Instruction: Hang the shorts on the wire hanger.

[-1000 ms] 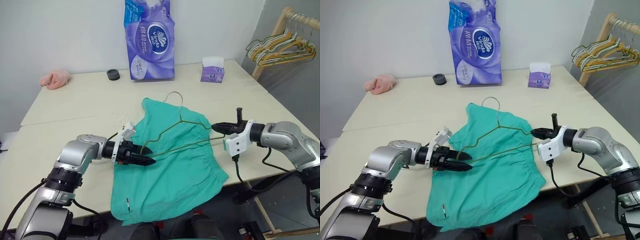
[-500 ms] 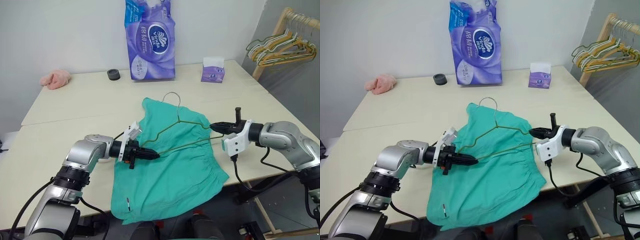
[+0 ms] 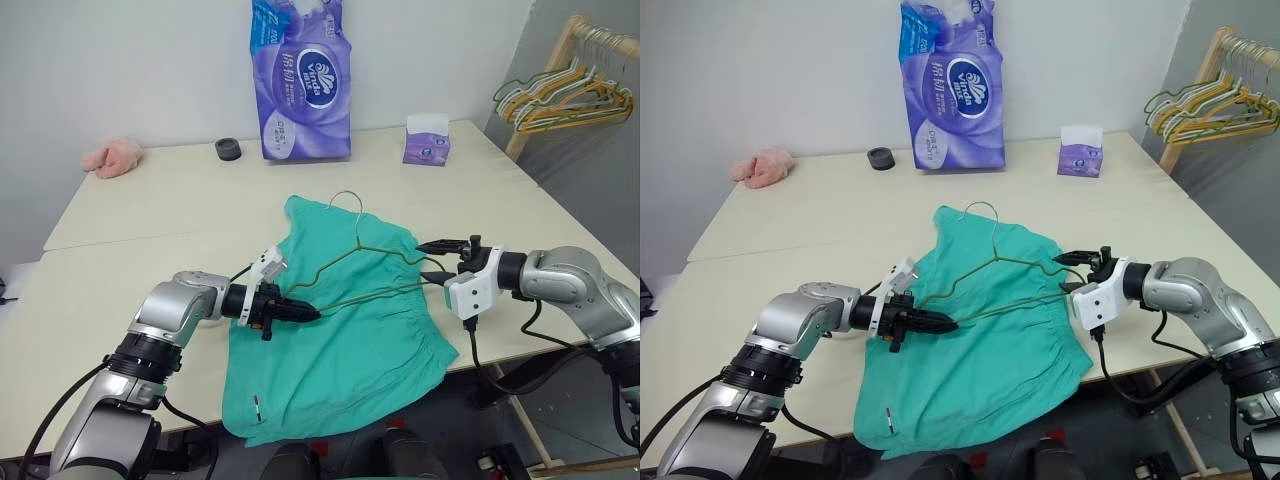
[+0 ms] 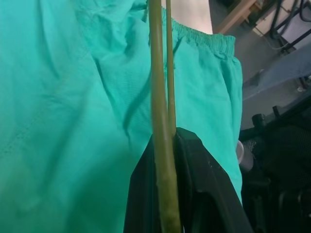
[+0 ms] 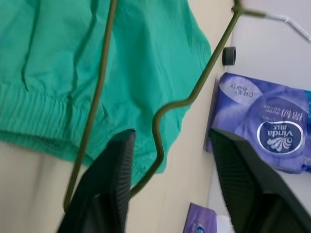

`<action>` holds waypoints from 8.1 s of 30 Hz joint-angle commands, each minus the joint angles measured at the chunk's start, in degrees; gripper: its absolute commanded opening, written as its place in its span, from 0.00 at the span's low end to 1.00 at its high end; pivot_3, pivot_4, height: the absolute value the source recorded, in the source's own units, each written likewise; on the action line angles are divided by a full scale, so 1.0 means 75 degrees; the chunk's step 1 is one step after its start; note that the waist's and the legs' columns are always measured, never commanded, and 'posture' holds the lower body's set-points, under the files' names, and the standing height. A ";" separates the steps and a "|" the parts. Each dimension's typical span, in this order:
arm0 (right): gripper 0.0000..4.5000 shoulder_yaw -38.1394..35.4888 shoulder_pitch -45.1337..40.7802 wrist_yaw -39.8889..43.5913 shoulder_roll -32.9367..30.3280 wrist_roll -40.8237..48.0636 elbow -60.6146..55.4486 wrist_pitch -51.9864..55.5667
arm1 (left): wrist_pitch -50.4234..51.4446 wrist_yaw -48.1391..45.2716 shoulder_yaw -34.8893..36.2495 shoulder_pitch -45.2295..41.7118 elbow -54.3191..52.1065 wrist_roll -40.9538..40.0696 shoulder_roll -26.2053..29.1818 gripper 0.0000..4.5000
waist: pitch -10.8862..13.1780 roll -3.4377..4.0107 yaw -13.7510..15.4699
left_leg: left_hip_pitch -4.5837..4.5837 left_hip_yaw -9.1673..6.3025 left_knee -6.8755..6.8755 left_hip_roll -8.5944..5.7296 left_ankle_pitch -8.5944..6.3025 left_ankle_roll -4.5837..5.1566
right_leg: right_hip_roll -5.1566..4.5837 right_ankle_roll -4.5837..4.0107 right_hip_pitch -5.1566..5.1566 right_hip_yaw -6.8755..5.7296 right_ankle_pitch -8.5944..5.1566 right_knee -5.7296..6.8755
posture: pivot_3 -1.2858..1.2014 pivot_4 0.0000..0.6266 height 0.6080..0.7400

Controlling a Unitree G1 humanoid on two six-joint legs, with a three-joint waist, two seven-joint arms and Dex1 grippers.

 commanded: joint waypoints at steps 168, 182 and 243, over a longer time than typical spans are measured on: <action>0.00 0.0555 -0.0148 0.1425 -0.1022 0.4576 -0.4630 1.0617 | -0.4455 -0.1557 0.0397 -0.2072 0.0502 0.1084 0.0427 1.00 | 0.0008 -0.0017 0.0103 | -0.0015 -0.0011 0.0000 0.0002 -0.0005 0.0007 | -0.0012 0.0027 0.0009 -0.0028 0.0010 -0.0048 | 0.47 0.08 1.00; 0.00 0.0280 -0.0267 0.1682 -0.0955 0.4553 -0.4992 1.0675 | -0.5342 -0.2329 -0.0117 -0.1763 0.1152 0.1728 0.0472 1.00 | 0.0008 -0.0018 0.0087 | -0.0016 -0.0010 0.0001 0.0004 -0.0006 0.0008 | -0.0012 0.0027 0.0008 -0.0030 0.0010 -0.0048 | 0.47 0.08 1.00; 0.92 -0.3819 0.5696 -0.1510 0.2917 0.7222 -0.6951 1.1891 | -0.6084 -0.1185 0.0099 -0.2196 0.2859 0.2351 -0.0434 0.00 | -0.0037 -0.0138 0.0221 | -0.0027 -0.0102 -0.0013 0.0010 -0.0012 0.0000 | -0.0003 0.0011 0.0020 -0.0095 0.0001 -0.0047 | 0.45 0.10 1.00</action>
